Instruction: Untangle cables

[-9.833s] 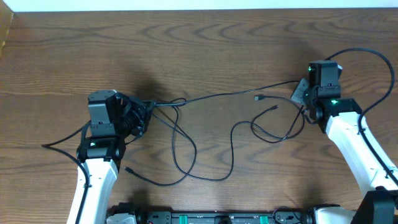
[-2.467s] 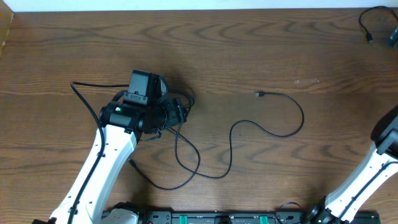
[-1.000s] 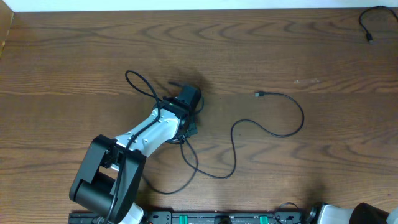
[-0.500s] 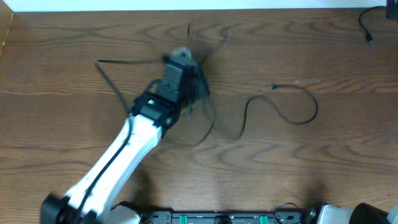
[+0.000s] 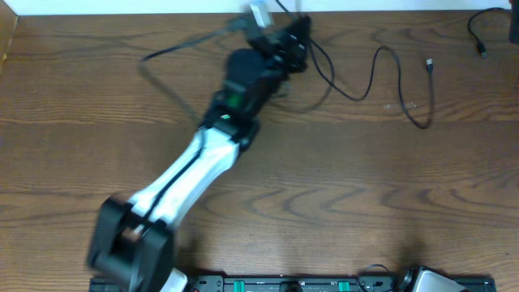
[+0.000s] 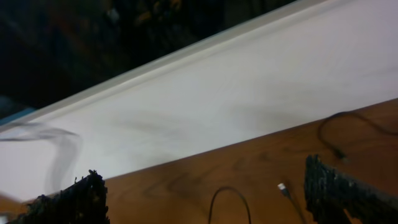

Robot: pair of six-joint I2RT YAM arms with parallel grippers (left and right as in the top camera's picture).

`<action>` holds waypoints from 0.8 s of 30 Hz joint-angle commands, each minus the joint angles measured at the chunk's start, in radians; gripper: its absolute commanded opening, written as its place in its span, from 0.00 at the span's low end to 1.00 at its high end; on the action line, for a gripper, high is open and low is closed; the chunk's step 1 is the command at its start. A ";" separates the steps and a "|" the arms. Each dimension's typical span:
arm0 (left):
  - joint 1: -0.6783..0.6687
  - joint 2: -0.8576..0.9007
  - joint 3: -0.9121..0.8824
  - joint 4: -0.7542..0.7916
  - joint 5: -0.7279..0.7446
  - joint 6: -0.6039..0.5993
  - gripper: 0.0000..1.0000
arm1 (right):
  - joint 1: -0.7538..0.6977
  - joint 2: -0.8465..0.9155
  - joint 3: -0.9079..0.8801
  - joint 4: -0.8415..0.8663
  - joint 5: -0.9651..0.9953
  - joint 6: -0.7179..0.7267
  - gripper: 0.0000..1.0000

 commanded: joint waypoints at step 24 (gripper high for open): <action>-0.415 0.681 0.632 -0.040 -0.317 -0.093 0.08 | 0.270 -0.366 -0.109 0.013 0.490 -0.215 0.99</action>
